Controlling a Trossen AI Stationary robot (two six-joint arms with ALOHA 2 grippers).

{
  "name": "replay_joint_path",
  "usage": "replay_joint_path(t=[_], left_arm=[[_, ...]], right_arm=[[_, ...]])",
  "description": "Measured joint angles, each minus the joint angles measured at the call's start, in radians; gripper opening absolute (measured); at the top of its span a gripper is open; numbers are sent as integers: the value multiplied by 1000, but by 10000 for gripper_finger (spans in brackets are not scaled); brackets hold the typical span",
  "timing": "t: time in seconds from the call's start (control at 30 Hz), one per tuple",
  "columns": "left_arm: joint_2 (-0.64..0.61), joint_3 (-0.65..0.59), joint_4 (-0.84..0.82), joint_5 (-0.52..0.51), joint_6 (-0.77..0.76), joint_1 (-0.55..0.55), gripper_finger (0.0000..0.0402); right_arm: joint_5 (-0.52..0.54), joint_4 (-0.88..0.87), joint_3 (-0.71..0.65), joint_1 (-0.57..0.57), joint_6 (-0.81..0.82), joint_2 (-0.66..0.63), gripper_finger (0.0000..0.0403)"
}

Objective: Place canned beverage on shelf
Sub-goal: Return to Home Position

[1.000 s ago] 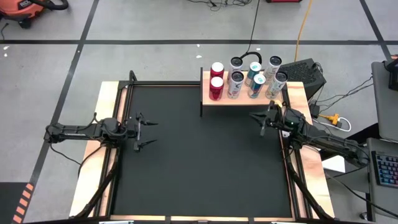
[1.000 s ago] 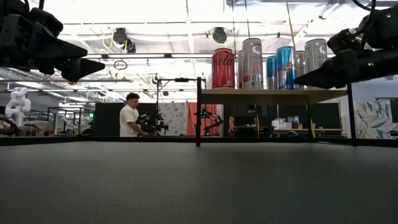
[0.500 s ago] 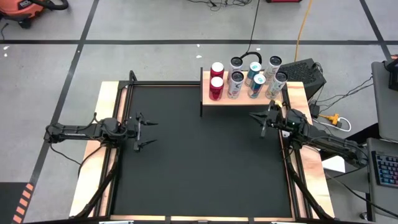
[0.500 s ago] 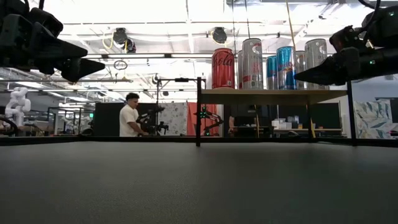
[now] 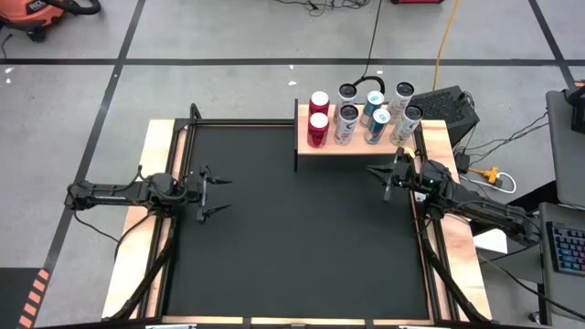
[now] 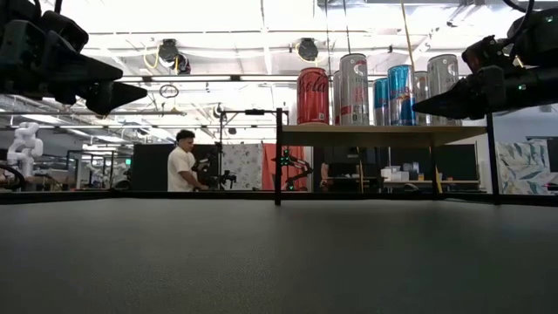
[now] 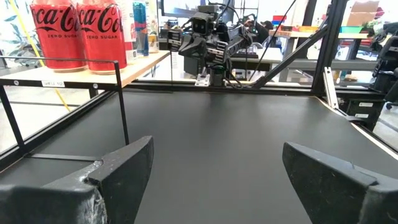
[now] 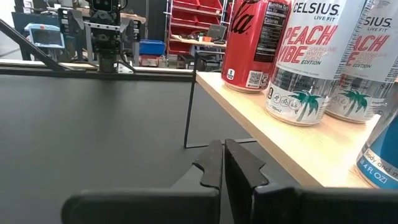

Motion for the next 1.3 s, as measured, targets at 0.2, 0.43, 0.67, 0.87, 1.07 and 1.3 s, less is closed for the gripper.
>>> replay_joint_path(t=[0.2,0.43,0.67,0.87,1.07,1.3], left_arm=[[-20,0,0,0,0,0,361],[-71,0,0,0,0,0,361],[-71,0,0,0,0,0,361],[-71,0,0,0,0,0,361],[-71,0,0,0,0,0,361],[-71,0,0,0,0,0,361]], right_arm=[[0,-11,0,0,0,-42,0],[0,-8,0,0,0,-119,0],[0,7,0,0,0,-156,0],[0,0,0,0,1,-156,0],[0,0,0,-1,0,-156,0],[0,0,0,-1,1,-156,0]])
